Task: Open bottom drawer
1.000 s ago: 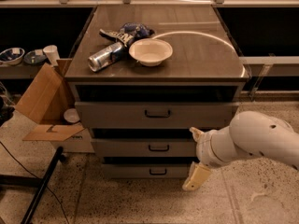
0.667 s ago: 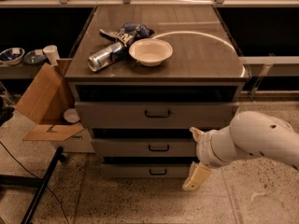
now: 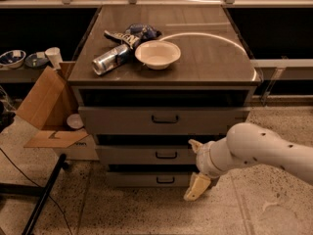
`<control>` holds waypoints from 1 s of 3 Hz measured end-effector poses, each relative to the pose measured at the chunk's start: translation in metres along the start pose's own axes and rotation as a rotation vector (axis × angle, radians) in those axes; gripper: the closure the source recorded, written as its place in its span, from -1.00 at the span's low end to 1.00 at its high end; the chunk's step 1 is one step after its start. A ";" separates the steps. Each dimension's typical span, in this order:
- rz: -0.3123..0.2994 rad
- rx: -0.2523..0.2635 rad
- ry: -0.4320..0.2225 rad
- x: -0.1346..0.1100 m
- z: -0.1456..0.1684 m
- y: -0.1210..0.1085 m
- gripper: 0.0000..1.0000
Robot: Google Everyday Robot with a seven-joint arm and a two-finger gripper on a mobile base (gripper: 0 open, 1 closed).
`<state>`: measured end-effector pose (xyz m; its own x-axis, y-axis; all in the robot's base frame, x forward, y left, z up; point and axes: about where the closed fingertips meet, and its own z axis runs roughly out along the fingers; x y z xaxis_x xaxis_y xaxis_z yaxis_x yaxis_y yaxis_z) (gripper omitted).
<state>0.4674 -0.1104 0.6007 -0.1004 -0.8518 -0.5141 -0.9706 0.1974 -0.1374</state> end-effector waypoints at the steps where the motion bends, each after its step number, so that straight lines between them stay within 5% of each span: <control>1: 0.005 -0.031 -0.049 0.011 0.049 -0.004 -1.00; 3: 0.077 -0.112 -0.131 0.031 0.164 0.013 -1.00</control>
Offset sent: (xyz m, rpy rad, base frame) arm 0.0290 0.0527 -0.1629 0.1761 0.1059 0.0108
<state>0.4878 -0.0550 0.4440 -0.1531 -0.7642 -0.6266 -0.9803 0.1977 -0.0017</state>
